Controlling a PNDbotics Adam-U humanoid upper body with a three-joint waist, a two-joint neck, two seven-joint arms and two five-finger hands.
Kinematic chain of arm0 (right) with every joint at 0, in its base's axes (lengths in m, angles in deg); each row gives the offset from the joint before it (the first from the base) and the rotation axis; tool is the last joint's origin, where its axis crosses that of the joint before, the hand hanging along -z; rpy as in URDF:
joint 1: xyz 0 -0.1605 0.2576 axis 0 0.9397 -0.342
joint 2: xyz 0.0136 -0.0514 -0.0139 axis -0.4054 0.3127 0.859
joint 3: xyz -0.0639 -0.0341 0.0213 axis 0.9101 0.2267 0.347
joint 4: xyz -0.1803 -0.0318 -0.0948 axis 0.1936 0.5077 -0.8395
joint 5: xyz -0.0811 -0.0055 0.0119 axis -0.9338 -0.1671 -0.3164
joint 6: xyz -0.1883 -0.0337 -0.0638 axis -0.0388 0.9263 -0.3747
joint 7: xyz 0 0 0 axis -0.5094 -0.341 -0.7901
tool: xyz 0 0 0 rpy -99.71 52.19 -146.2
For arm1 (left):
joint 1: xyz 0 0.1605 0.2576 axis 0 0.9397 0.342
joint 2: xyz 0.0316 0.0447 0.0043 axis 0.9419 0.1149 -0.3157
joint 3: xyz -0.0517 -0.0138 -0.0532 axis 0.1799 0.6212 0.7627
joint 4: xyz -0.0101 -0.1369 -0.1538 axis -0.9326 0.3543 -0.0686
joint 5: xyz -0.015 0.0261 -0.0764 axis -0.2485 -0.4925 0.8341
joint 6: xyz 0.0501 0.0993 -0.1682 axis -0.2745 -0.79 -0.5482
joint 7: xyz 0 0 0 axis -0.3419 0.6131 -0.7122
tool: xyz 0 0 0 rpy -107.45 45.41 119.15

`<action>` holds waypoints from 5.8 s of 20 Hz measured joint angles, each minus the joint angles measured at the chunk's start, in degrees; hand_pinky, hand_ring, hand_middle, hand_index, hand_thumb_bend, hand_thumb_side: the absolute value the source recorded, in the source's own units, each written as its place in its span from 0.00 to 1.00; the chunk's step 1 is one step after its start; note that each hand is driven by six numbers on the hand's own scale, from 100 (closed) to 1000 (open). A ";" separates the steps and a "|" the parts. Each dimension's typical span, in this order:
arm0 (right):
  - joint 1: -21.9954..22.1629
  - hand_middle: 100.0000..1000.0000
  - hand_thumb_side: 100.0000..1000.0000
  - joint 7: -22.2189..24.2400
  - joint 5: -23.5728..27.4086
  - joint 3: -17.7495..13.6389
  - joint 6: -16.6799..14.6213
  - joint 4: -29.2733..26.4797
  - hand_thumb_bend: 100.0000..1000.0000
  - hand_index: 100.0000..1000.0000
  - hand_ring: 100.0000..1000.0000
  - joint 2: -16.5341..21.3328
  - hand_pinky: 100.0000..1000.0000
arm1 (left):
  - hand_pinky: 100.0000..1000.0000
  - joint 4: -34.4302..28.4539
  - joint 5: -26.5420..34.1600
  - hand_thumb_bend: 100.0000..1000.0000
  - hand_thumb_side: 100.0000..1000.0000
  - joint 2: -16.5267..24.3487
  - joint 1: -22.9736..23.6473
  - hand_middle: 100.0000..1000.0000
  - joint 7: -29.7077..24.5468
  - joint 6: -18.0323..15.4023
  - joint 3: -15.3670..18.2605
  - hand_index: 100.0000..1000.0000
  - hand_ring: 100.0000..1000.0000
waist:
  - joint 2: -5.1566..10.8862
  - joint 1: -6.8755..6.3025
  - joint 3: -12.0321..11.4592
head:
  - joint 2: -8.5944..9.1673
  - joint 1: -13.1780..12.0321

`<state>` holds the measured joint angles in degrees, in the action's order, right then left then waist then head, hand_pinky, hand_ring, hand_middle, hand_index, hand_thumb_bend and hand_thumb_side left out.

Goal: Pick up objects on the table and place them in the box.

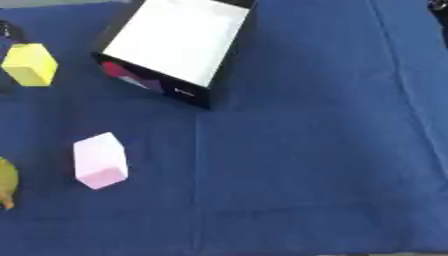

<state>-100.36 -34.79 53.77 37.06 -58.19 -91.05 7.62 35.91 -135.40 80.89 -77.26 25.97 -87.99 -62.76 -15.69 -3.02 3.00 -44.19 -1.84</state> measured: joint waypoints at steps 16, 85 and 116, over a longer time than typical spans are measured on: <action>0.00 1.00 0.41 0.06 -0.47 -0.03 -0.15 0.63 0.00 0.91 1.00 0.00 1.00 | 0.91 -2.01 2.52 0.43 0.00 0.16 -1.10 0.86 -0.17 0.17 0.54 0.88 0.87 | -0.64 0.00 0.13 | 0.00 -0.82; -1.01 1.00 0.41 -0.36 -1.98 -0.39 0.17 1.02 0.00 0.89 1.00 0.00 1.00 | 0.84 0.50 6.82 0.42 0.00 0.00 -2.94 0.36 -3.80 3.79 4.43 0.69 0.58 | -3.99 -0.41 2.27 | 2.63 -1.50; 0.35 1.00 0.41 -1.70 -0.90 -0.68 1.67 1.03 0.00 0.89 1.00 -0.65 1.00 | 0.71 -0.06 6.45 0.49 0.00 -0.47 -6.15 0.25 -2.05 2.04 3.31 0.62 0.47 | -2.68 -0.41 0.86 | 0.47 -0.37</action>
<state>-100.01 -36.49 52.87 36.38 -56.52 -90.02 6.96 35.85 -128.95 80.42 -83.41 23.92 -85.95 -59.45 -18.37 -3.43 3.86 -43.73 -2.21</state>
